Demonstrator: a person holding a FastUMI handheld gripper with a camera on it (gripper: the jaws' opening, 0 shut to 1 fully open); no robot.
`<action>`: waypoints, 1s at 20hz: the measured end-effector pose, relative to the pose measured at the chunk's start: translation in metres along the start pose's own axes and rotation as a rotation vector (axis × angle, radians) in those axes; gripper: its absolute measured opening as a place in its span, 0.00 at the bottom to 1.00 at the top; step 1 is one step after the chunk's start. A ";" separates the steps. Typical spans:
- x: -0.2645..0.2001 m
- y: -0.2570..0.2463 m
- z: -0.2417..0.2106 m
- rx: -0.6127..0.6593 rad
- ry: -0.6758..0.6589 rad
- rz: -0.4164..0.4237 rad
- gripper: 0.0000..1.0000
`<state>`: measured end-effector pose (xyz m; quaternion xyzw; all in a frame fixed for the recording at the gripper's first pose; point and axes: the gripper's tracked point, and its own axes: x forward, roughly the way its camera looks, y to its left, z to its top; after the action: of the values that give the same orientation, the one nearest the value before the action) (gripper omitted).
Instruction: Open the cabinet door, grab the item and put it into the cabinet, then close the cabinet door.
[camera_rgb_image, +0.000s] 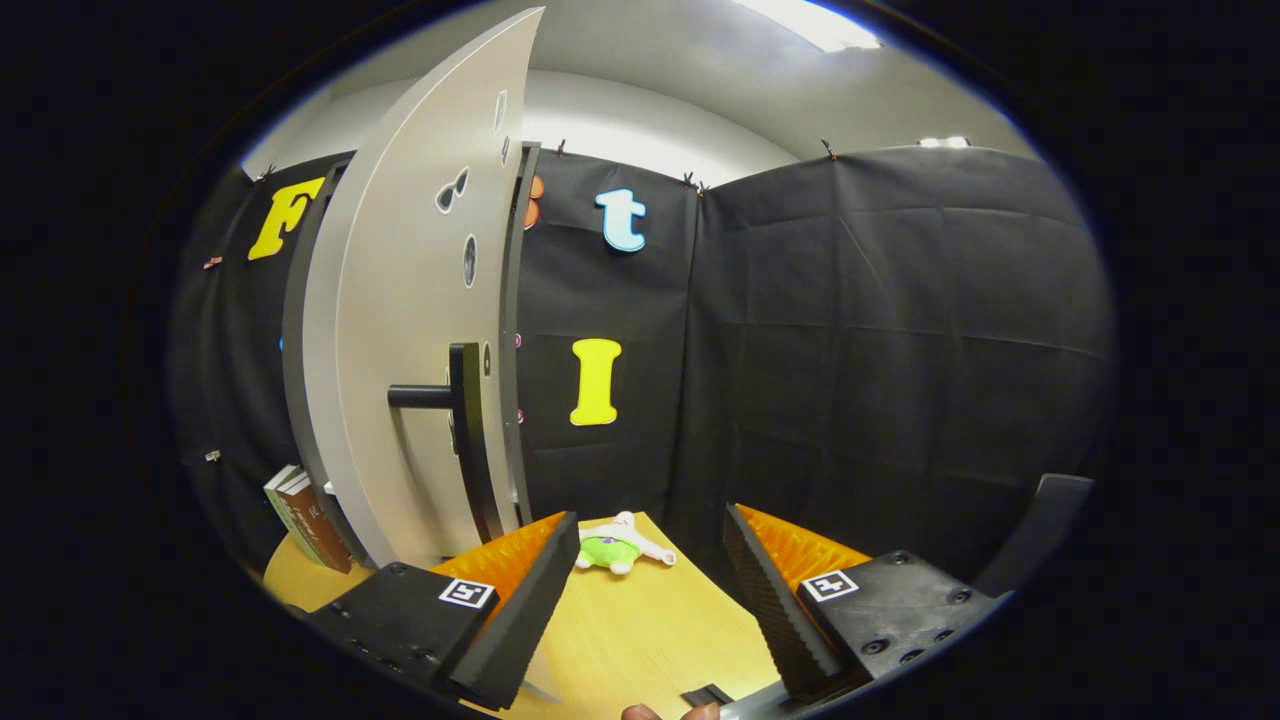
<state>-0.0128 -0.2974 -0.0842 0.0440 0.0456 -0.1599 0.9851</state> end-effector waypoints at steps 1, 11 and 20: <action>-0.003 0.006 -0.002 0.012 0.005 0.010 0.95; -0.027 0.098 -0.008 0.054 0.030 0.175 0.96; -0.034 0.211 -0.015 0.077 0.066 0.378 0.96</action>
<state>0.0215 -0.0856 -0.0807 0.0945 0.0627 0.0280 0.9932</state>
